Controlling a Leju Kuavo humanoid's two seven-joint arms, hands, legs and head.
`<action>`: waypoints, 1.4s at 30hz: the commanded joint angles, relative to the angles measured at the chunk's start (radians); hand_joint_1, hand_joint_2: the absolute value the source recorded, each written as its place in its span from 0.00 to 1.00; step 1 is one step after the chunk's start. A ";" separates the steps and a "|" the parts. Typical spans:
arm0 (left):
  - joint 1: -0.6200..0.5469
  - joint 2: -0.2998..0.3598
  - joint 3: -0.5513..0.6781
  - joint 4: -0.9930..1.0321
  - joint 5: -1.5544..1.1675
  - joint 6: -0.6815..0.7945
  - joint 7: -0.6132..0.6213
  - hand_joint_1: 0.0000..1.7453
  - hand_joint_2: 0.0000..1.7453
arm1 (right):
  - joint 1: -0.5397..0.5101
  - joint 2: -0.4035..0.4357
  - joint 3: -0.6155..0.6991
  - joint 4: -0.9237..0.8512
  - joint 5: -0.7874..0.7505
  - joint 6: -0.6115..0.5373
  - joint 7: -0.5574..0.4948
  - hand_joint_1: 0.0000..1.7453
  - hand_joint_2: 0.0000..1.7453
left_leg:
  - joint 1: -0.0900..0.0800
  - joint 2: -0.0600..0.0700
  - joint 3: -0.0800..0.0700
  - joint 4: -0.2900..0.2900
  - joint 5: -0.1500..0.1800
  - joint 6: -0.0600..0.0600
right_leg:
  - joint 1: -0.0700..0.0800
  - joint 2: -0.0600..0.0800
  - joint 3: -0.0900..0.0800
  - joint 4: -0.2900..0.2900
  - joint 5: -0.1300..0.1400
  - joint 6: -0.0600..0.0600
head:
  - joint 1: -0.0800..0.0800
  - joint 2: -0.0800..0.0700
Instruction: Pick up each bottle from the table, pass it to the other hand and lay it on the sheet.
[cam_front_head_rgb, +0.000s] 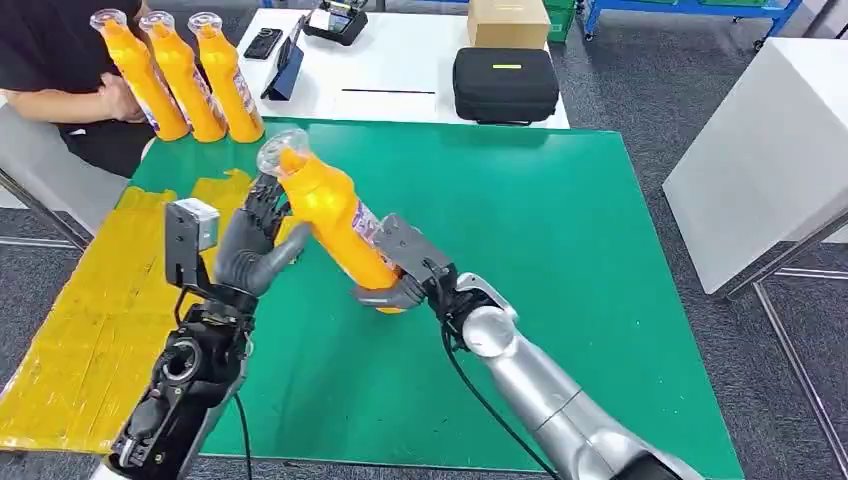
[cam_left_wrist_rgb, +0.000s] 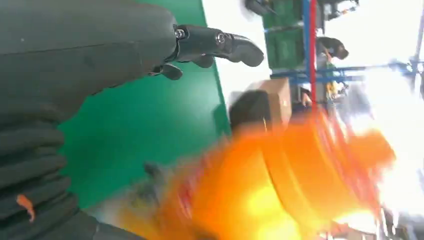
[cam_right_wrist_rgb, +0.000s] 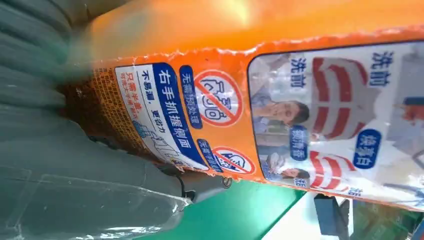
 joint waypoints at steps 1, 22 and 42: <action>-0.051 -0.026 -0.073 0.028 -0.020 0.014 0.001 0.00 1.00 | -0.100 0.084 0.001 0.188 0.026 0.001 -0.004 1.00 1.00 | 0.000 0.000 0.002 0.001 -0.001 0.000 | 0.001 0.001 0.001 0.001 -0.001 -0.005 | 0.000 0.000; -0.068 -0.046 -0.053 0.060 0.218 -0.092 0.023 1.00 1.00 | -0.130 0.176 0.170 0.248 0.193 -0.023 -0.012 1.00 1.00 | 0.001 0.000 0.001 0.000 -0.001 0.000 | 0.001 0.001 0.000 0.001 -0.001 -0.005 | 0.000 0.000; -0.049 0.048 0.127 0.093 -0.367 0.196 -0.014 1.00 1.00 | -0.160 0.100 0.045 0.243 0.188 -0.072 -0.062 0.00 0.00 | 0.001 -0.001 0.002 0.000 -0.001 0.000 | 0.001 0.000 0.001 0.001 -0.001 -0.006 | 0.000 0.000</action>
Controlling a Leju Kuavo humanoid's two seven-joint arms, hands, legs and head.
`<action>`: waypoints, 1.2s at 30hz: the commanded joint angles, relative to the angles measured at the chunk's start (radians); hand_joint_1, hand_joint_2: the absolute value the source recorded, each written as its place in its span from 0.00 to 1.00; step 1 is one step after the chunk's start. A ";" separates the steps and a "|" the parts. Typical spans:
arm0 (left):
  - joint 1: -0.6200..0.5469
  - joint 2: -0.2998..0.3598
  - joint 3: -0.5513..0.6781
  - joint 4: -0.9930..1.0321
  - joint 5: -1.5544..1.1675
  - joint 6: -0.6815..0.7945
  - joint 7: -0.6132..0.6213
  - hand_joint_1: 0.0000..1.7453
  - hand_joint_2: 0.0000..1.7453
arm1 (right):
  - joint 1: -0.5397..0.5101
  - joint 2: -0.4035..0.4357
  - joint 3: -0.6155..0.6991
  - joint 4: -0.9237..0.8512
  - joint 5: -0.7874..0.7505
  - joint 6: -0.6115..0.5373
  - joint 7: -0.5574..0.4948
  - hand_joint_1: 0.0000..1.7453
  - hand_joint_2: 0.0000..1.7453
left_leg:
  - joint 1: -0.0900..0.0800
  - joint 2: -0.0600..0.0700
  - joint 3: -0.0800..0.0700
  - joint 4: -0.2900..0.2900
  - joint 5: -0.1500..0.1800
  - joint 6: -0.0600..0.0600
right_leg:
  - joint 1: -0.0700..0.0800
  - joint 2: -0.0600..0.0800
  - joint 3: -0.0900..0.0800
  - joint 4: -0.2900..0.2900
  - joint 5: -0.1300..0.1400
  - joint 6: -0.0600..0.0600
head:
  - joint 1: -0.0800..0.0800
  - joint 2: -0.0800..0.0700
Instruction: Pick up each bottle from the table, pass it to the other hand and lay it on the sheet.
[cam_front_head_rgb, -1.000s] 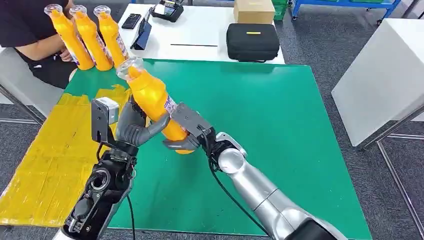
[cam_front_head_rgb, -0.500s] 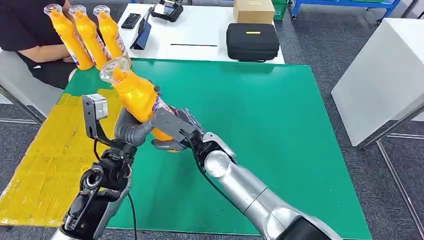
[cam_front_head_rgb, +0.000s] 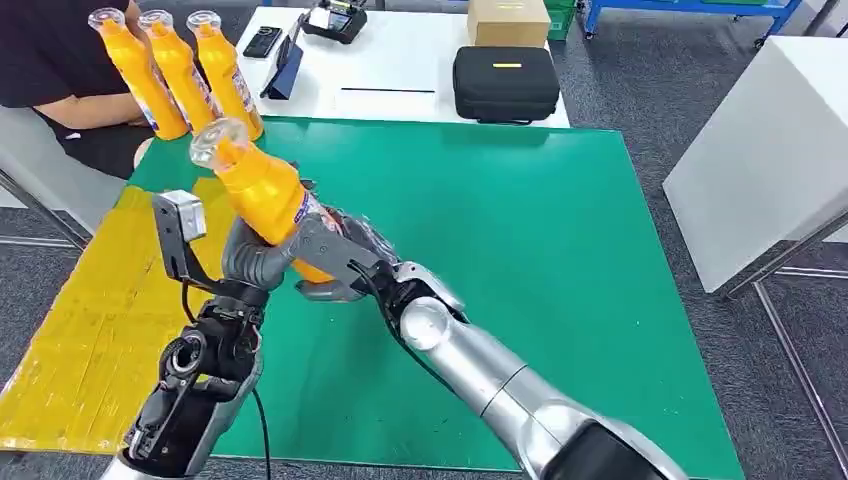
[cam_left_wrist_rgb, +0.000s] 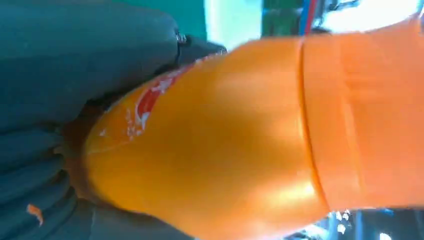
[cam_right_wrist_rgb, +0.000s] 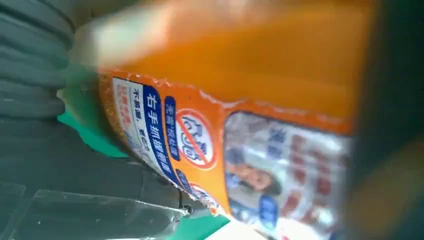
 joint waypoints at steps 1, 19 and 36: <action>-0.034 0.081 0.113 0.072 -0.470 0.160 0.036 1.00 1.00 | -0.028 -0.062 -0.050 0.007 0.001 -0.008 -0.003 0.00 0.00 | 0.000 0.000 0.003 0.000 -0.001 0.000 | 0.001 0.001 0.002 0.000 -0.001 -0.005 | 0.000 0.000; -0.141 0.157 0.078 0.801 -1.571 0.050 0.317 1.00 1.00 | 0.175 -0.171 -0.265 -0.434 0.057 0.053 0.070 0.00 0.00 | 0.000 -0.004 0.006 -0.001 -0.001 0.001 | 0.000 -0.003 0.006 0.000 -0.002 -0.006 | -0.001 0.000; -0.021 0.158 0.172 0.415 -1.338 0.185 0.234 0.00 0.00 | 0.232 -0.203 -0.260 -0.505 0.009 0.044 0.059 0.00 0.00 | 0.001 -0.002 0.003 0.002 -0.002 0.001 | 0.002 0.000 0.002 0.001 -0.002 -0.006 | 0.000 0.000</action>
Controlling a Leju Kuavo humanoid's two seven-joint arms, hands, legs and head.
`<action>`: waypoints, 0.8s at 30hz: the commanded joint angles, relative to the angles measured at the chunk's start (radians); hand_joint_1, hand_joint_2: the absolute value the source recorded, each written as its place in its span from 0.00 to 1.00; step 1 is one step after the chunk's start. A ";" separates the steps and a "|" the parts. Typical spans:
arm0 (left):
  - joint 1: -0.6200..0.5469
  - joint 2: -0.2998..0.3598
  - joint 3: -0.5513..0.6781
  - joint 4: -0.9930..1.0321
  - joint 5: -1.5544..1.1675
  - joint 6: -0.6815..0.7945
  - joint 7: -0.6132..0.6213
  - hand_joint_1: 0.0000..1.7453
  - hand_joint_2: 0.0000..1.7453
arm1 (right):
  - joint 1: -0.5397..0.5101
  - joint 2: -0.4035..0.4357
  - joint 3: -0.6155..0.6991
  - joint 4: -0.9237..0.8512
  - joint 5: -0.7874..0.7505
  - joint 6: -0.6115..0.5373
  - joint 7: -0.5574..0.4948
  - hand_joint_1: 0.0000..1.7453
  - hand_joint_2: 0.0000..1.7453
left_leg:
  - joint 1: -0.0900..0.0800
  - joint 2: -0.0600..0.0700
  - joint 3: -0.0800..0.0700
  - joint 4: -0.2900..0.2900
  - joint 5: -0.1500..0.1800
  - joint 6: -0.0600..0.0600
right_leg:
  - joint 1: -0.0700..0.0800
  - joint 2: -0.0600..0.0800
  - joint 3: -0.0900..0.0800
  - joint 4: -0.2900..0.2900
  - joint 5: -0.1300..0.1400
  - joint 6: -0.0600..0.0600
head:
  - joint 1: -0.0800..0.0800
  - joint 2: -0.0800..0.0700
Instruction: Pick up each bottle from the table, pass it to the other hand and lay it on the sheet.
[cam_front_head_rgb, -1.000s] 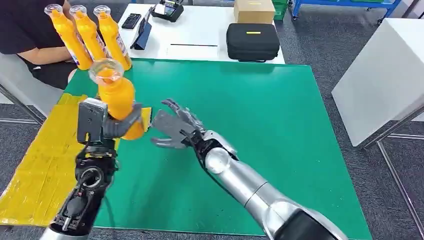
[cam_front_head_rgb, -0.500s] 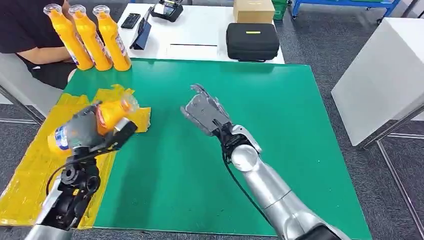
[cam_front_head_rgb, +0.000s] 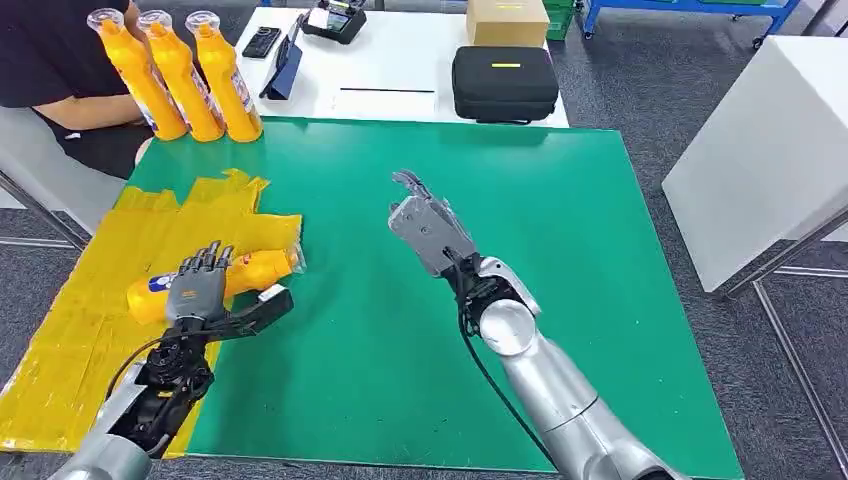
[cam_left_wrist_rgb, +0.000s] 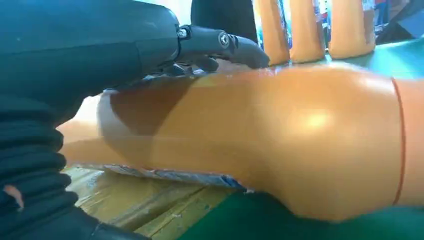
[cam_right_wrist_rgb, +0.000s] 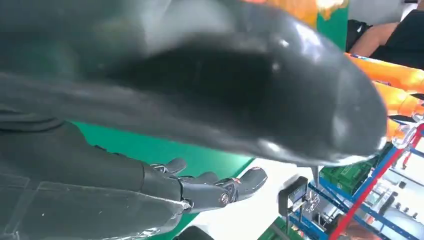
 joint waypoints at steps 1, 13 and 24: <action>0.086 -0.006 0.094 -0.351 0.254 0.140 -0.107 0.00 0.00 | 0.062 -0.043 -0.023 -0.126 -0.036 -0.031 -0.045 0.00 0.00 | 0.001 -0.003 0.002 0.001 -0.002 0.001 | 0.002 -0.002 0.003 0.001 -0.002 -0.005 | 0.000 0.000; 0.199 -0.058 0.060 -0.906 1.106 -0.037 -0.372 0.00 0.00 | 0.159 -0.056 -0.021 -0.310 -0.088 -0.160 -0.266 0.00 0.00 | 0.001 -0.002 -0.001 0.003 -0.002 0.001 | 0.002 -0.001 0.000 0.001 -0.002 -0.005 | 0.000 0.000; 0.149 -0.111 -0.114 -0.796 1.281 -0.148 -0.388 0.00 0.00 | 0.227 -0.063 0.015 -0.377 0.013 -0.309 -0.255 0.00 0.00 | 0.000 -0.006 0.004 0.001 -0.003 0.002 | 0.001 -0.003 0.005 0.001 -0.003 -0.007 | 0.000 0.000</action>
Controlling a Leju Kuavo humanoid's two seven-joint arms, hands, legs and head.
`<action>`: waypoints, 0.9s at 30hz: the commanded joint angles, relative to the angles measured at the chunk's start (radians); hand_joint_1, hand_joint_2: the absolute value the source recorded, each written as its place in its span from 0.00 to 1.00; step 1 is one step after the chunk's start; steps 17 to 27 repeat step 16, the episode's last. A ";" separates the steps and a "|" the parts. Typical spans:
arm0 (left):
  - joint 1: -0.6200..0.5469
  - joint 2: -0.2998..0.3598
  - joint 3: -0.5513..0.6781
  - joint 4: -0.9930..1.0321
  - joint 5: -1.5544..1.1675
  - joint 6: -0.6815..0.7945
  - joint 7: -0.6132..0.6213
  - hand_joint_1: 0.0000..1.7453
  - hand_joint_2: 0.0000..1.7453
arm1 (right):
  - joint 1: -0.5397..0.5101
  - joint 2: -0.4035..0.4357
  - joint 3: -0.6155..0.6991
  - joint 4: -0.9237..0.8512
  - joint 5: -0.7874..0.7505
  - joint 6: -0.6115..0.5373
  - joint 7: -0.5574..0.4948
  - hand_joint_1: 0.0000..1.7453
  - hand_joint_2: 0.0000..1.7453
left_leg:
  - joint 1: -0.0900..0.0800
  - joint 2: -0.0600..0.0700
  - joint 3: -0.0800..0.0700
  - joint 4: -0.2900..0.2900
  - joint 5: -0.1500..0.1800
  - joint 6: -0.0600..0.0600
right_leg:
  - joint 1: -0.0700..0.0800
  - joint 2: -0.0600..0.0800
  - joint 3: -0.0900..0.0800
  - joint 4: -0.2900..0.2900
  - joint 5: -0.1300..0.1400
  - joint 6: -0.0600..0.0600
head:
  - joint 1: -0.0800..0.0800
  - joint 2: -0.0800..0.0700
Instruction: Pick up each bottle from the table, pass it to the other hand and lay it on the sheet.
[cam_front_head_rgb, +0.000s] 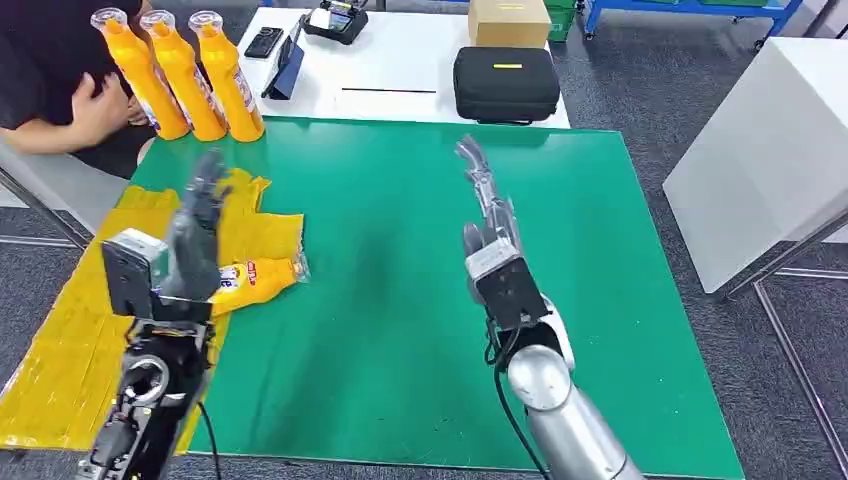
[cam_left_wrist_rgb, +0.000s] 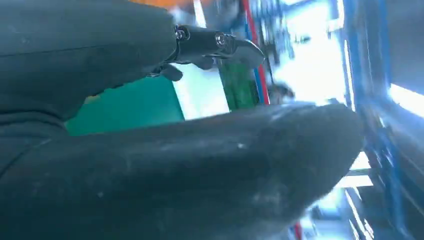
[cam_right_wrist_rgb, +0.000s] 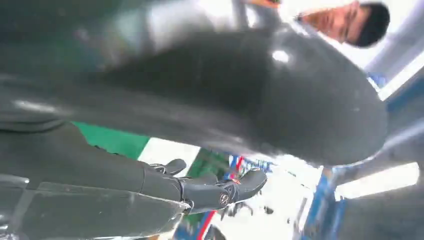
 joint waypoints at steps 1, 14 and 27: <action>-0.045 -0.018 -0.106 0.027 0.034 -0.012 -0.006 0.00 0.00 | 0.021 -0.016 0.021 -0.039 -0.001 -0.023 0.014 0.00 0.00 | 0.001 -0.003 0.006 0.002 -0.004 0.001 | 0.002 -0.001 0.006 0.002 -0.004 -0.009 | 0.000 0.000; -0.058 -0.022 -0.161 0.057 -0.040 -0.035 -0.003 0.00 0.00 | 0.064 -0.053 0.042 -0.066 0.010 -0.075 0.056 0.00 0.00 | 0.000 0.000 0.003 0.000 -0.001 0.000 | 0.001 0.000 0.002 0.000 -0.001 -0.004 | 0.000 0.000; -0.058 -0.026 -0.163 0.059 -0.054 -0.036 -0.006 0.00 0.00 | 0.061 -0.049 0.038 -0.063 0.006 -0.082 0.058 0.00 0.00 | 0.000 -0.001 0.002 0.000 -0.001 0.000 | 0.001 0.000 0.002 0.000 -0.001 -0.004 | 0.000 0.000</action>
